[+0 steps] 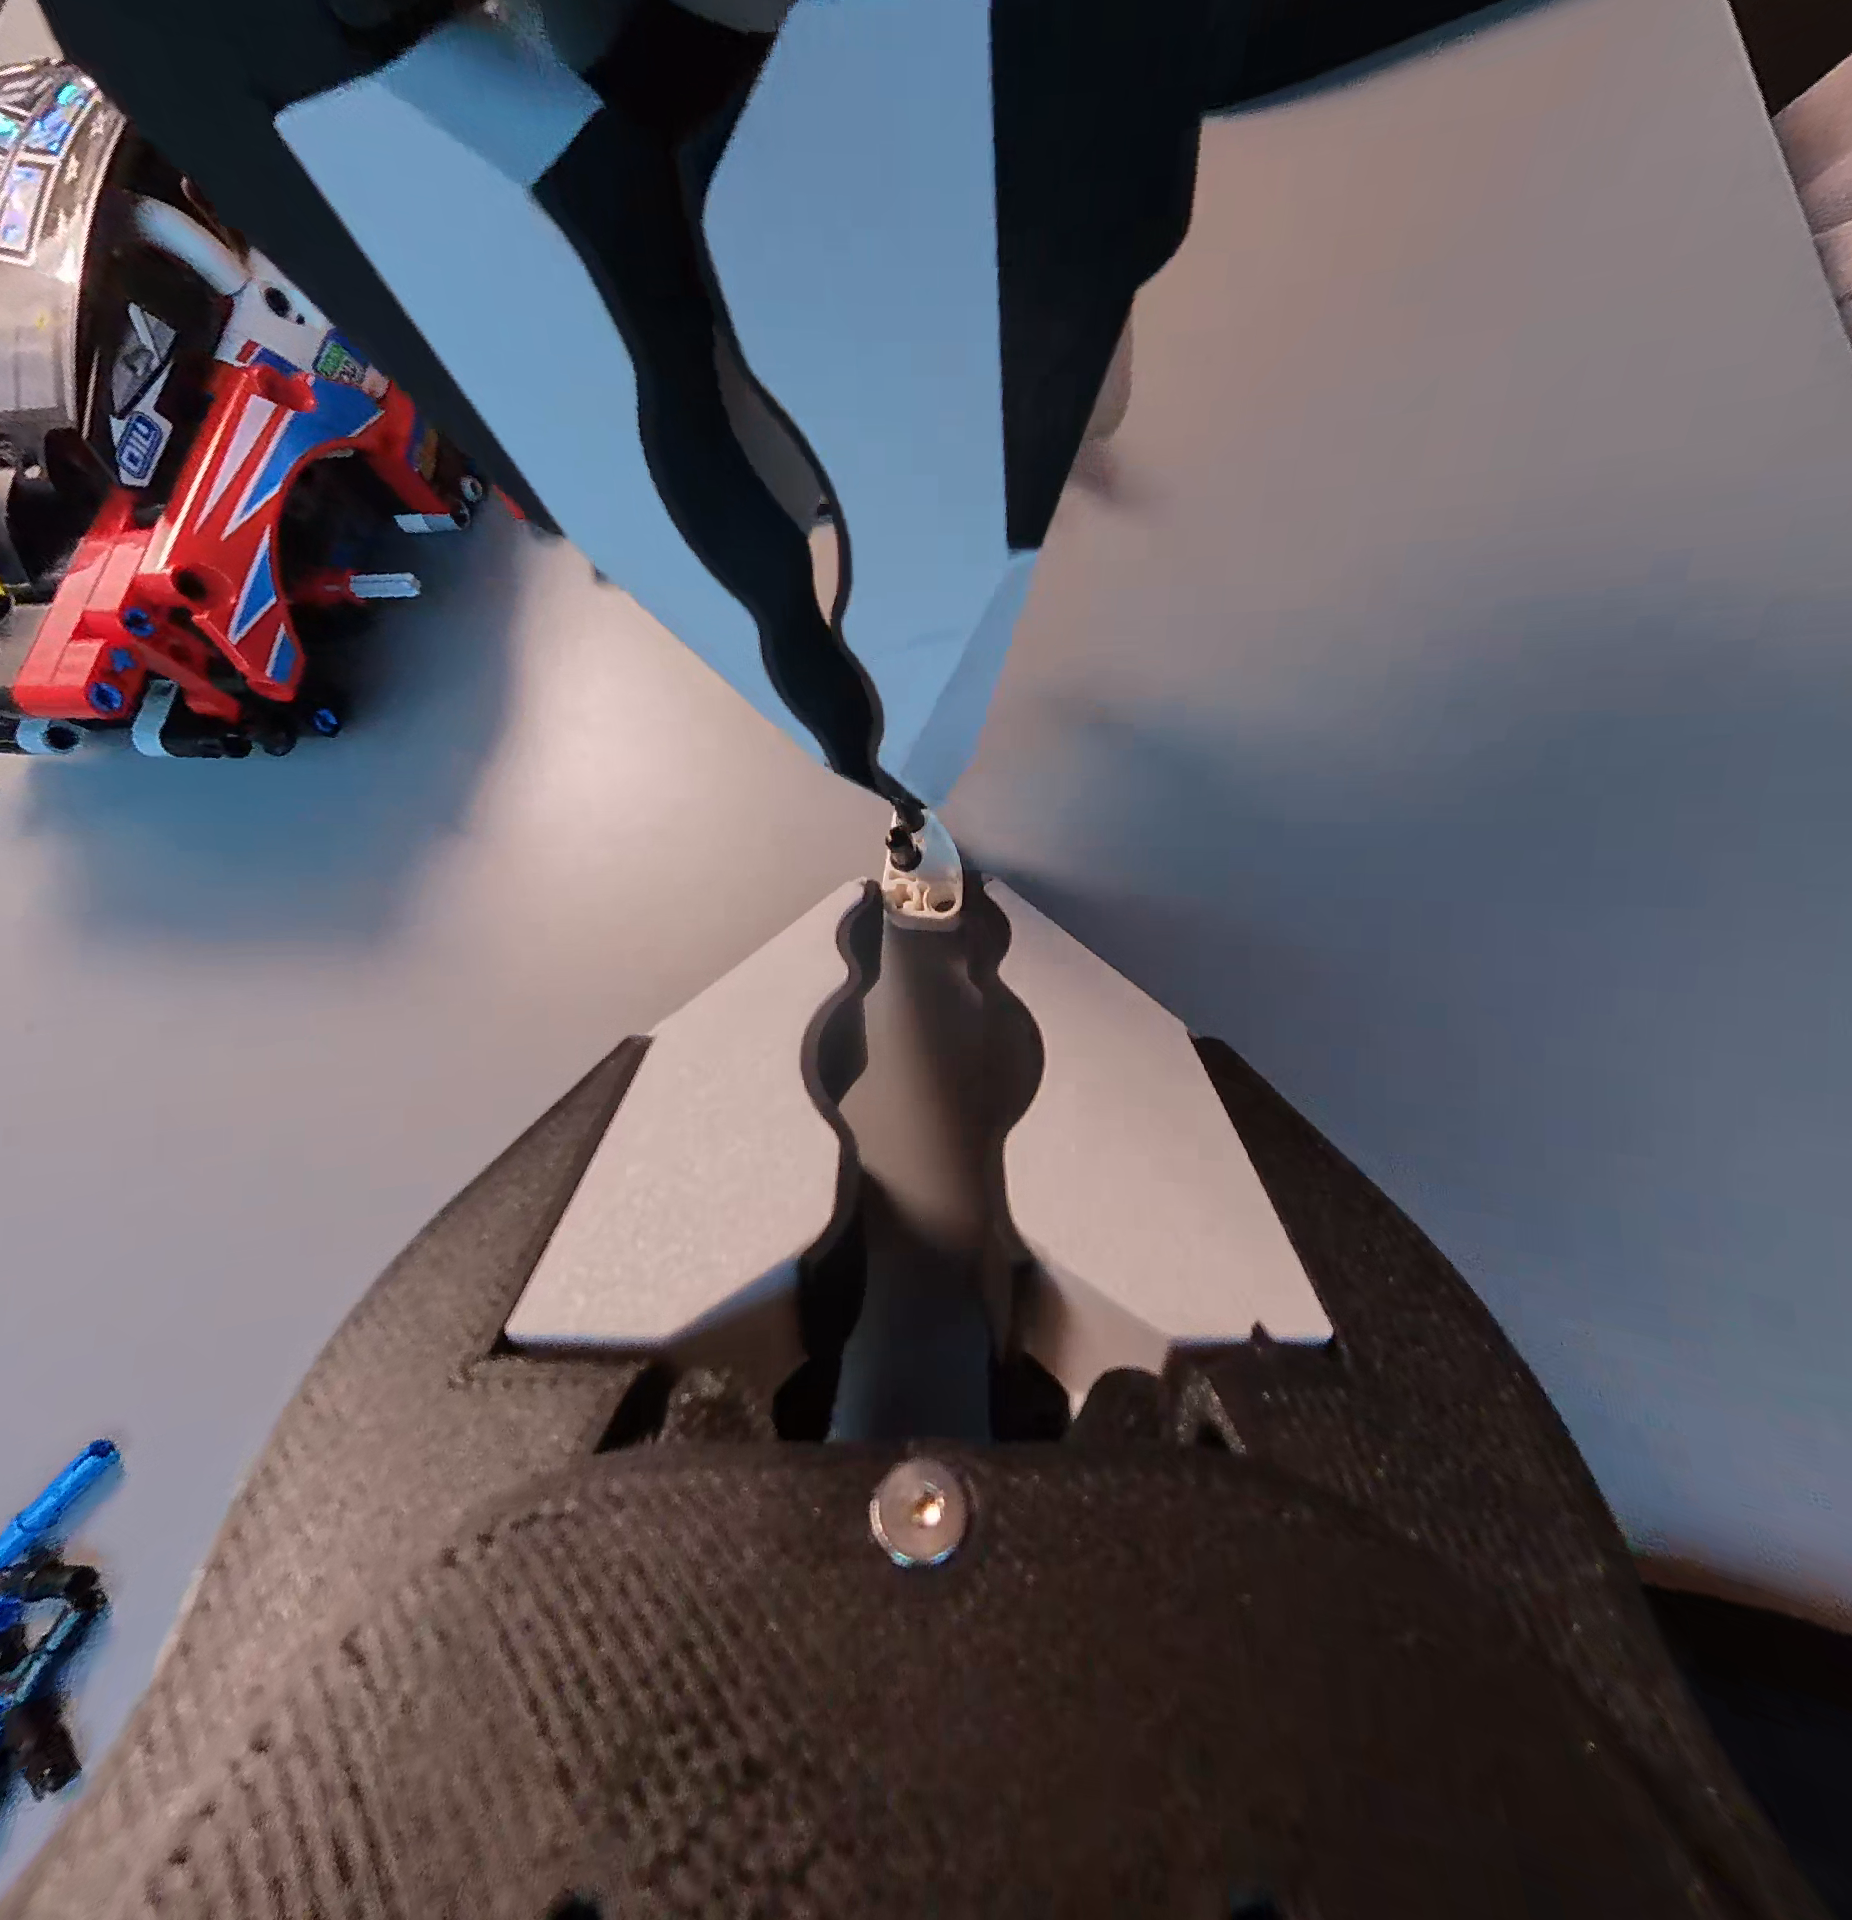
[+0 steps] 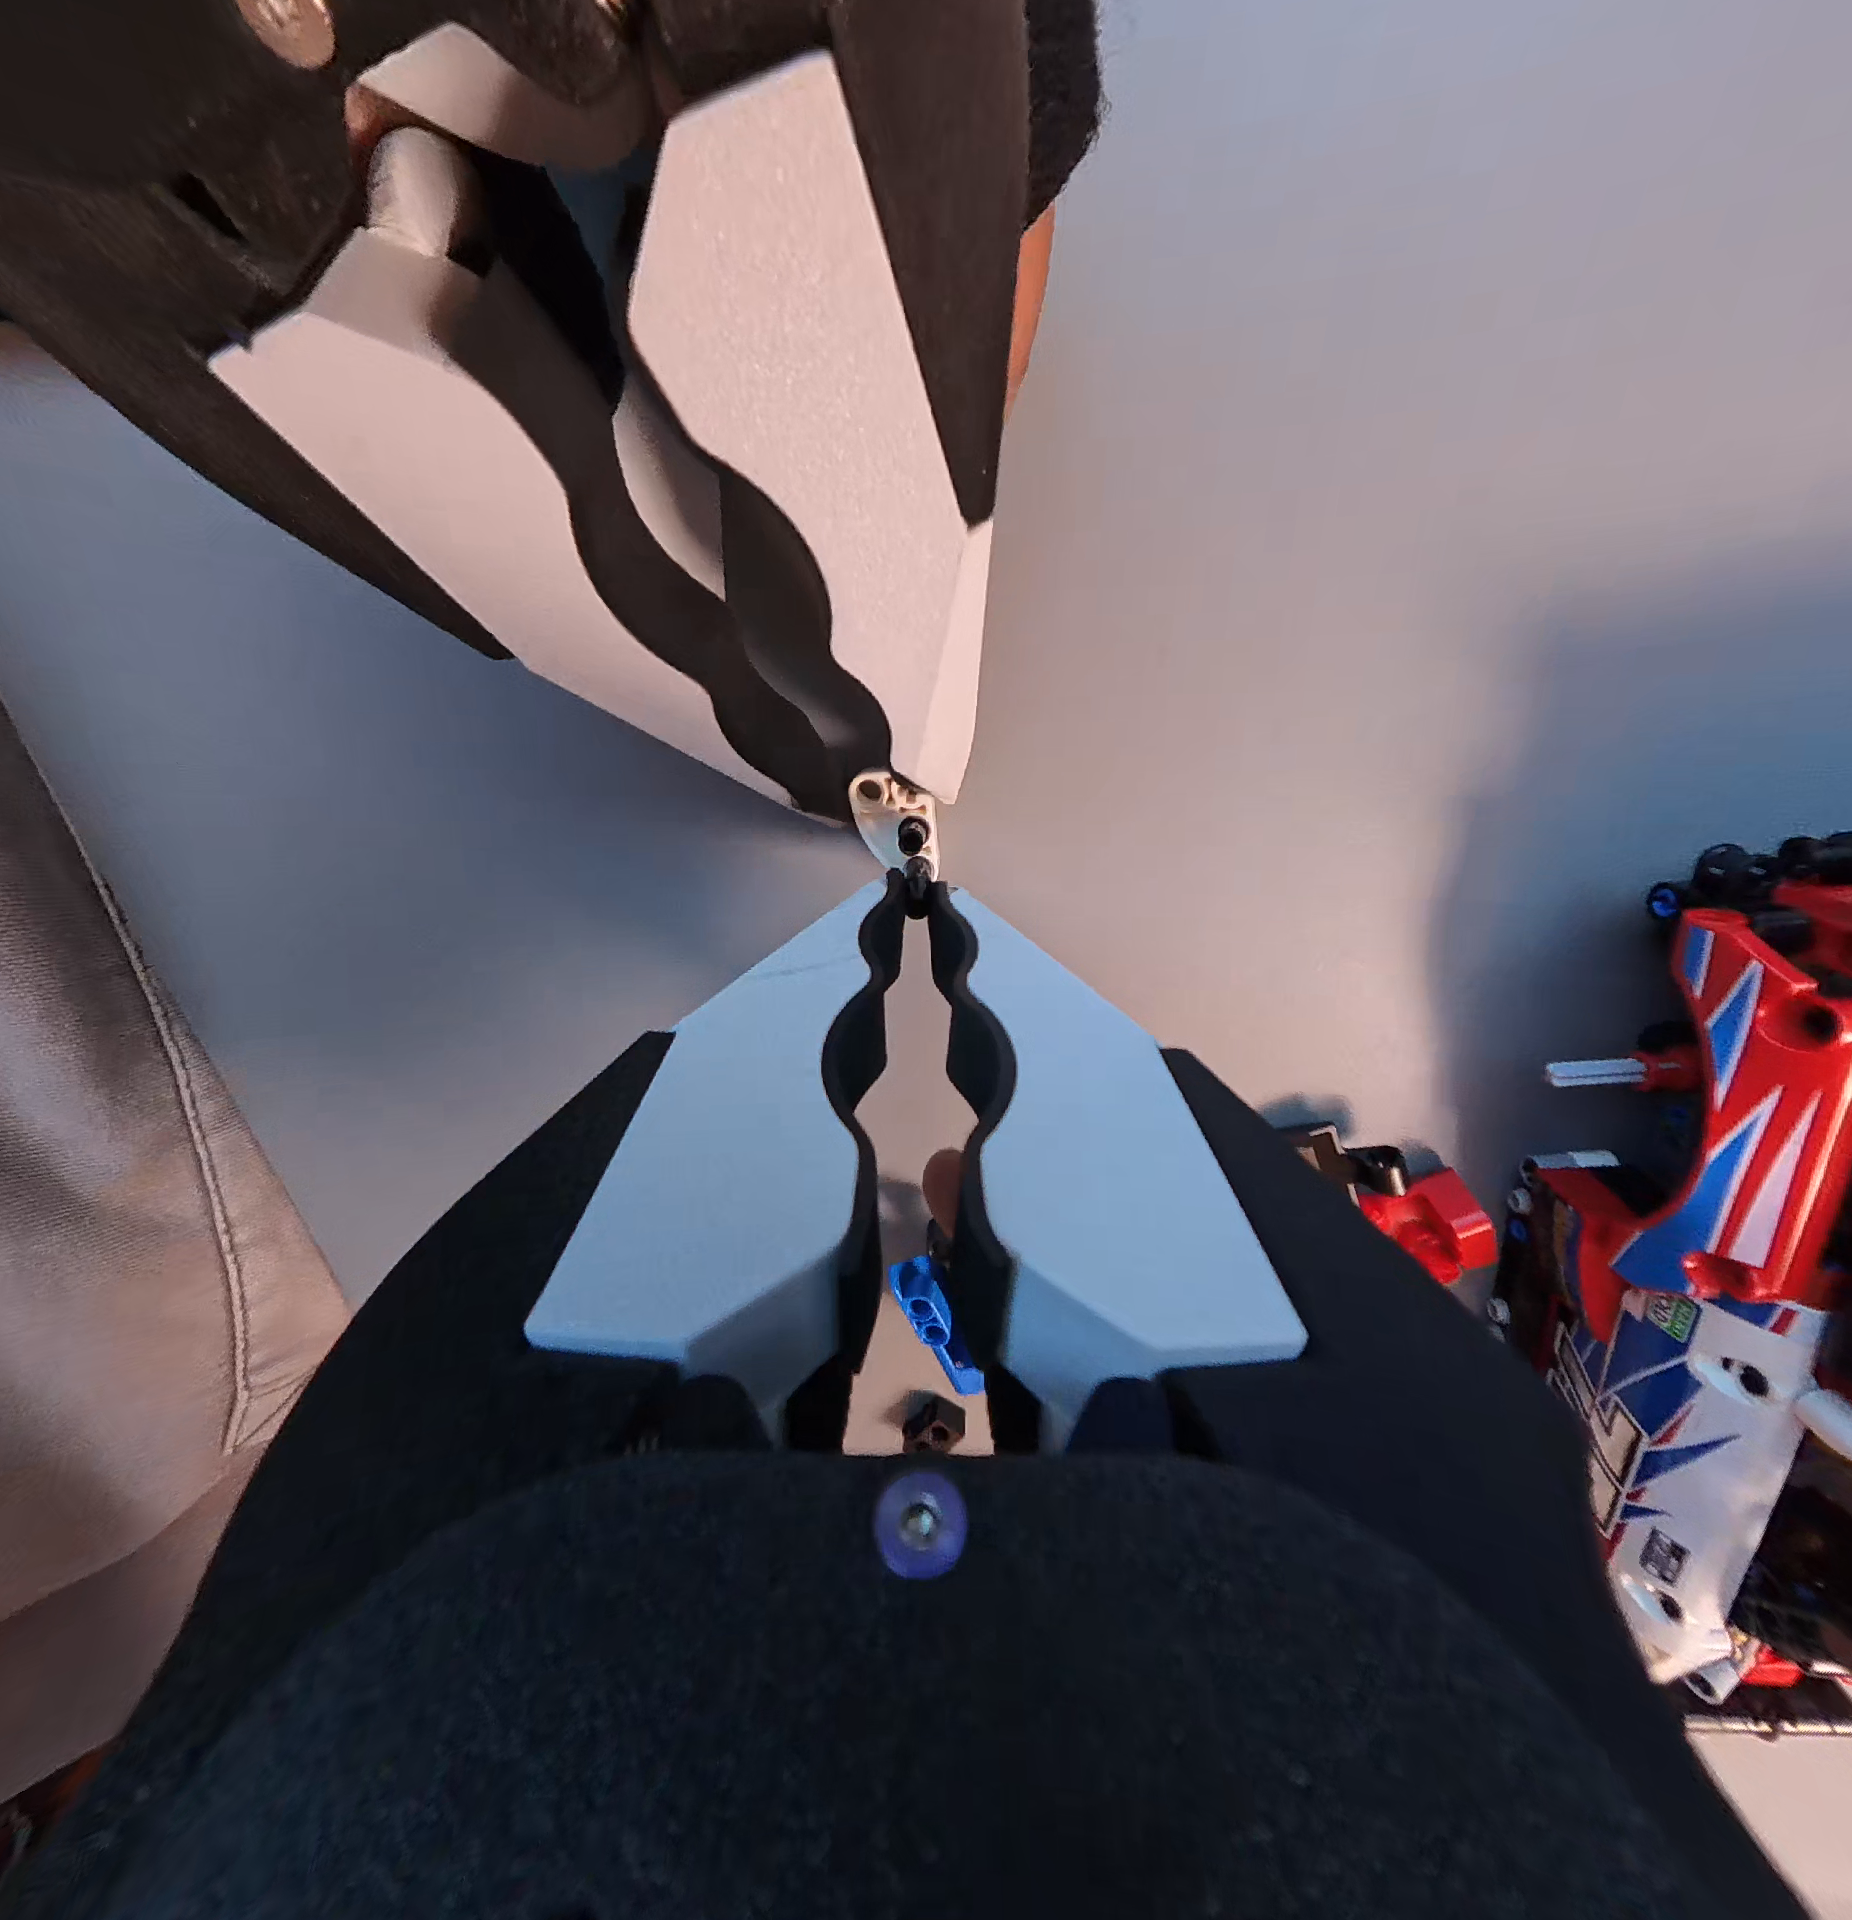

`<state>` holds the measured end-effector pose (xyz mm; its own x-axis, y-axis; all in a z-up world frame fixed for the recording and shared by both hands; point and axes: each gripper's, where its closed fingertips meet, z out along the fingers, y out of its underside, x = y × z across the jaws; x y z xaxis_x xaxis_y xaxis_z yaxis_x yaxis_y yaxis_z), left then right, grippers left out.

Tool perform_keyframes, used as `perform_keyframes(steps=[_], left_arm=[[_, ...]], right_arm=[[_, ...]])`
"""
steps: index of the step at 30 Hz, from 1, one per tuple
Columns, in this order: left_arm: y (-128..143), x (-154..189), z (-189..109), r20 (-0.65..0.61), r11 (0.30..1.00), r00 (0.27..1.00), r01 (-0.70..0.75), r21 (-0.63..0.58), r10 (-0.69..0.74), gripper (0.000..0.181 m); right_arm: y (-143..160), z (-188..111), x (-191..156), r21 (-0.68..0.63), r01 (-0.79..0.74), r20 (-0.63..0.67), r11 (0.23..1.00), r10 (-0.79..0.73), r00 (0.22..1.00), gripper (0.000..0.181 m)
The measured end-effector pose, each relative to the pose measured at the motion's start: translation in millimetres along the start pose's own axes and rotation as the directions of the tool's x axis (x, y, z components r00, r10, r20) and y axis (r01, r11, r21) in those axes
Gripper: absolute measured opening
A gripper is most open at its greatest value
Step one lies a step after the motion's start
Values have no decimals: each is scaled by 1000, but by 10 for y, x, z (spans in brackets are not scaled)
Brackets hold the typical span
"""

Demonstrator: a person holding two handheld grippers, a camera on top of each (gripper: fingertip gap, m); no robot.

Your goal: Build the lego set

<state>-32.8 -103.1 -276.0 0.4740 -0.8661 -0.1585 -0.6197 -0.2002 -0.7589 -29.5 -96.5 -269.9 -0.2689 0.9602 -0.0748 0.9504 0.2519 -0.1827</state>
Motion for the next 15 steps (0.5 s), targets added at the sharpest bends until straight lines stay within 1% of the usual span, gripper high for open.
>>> perform_keyframes(steps=[10, 15], left_arm=[[-2, 6, 6, 11, 1000, 1000, 1, -5, -1, 13], [-6, 17, 10, 3, 1000, 1000, 10, -4, -10, 14]], right_arm=[[4, 2, 4, -115, 73, -12, 991, -75, 997, 1], [7, 2, -8, -181, 115, 38, 977, -110, 993, 0]])
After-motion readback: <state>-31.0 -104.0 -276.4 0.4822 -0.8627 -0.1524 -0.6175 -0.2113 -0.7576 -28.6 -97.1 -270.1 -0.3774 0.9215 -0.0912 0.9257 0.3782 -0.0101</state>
